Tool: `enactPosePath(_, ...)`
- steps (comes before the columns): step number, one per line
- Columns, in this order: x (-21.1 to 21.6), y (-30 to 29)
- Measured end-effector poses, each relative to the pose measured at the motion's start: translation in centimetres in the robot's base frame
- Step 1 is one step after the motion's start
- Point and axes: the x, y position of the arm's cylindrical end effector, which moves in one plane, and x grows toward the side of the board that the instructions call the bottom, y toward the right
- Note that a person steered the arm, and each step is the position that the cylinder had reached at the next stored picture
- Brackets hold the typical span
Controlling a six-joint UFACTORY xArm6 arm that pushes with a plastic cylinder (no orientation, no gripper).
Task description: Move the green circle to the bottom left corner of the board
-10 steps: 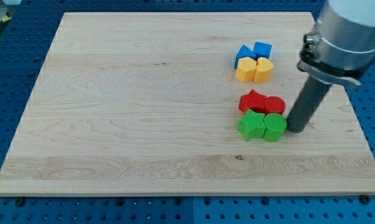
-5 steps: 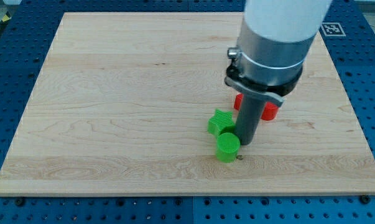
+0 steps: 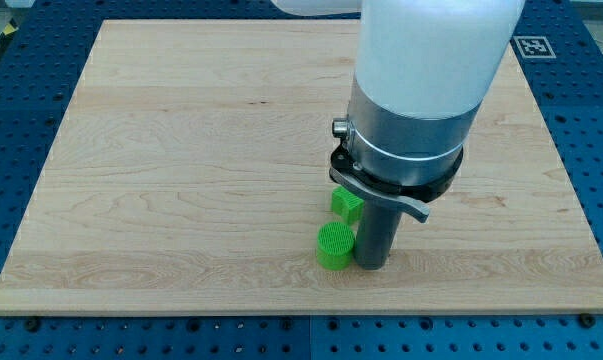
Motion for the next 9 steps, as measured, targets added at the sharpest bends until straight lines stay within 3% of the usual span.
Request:
enactPosePath(2,0.0,-2.0)
enactPosePath(4,-3.0,-3.3)
enactPosePath(6,-1.9,-7.6)
enactPosePath(9,0.5,-8.5)
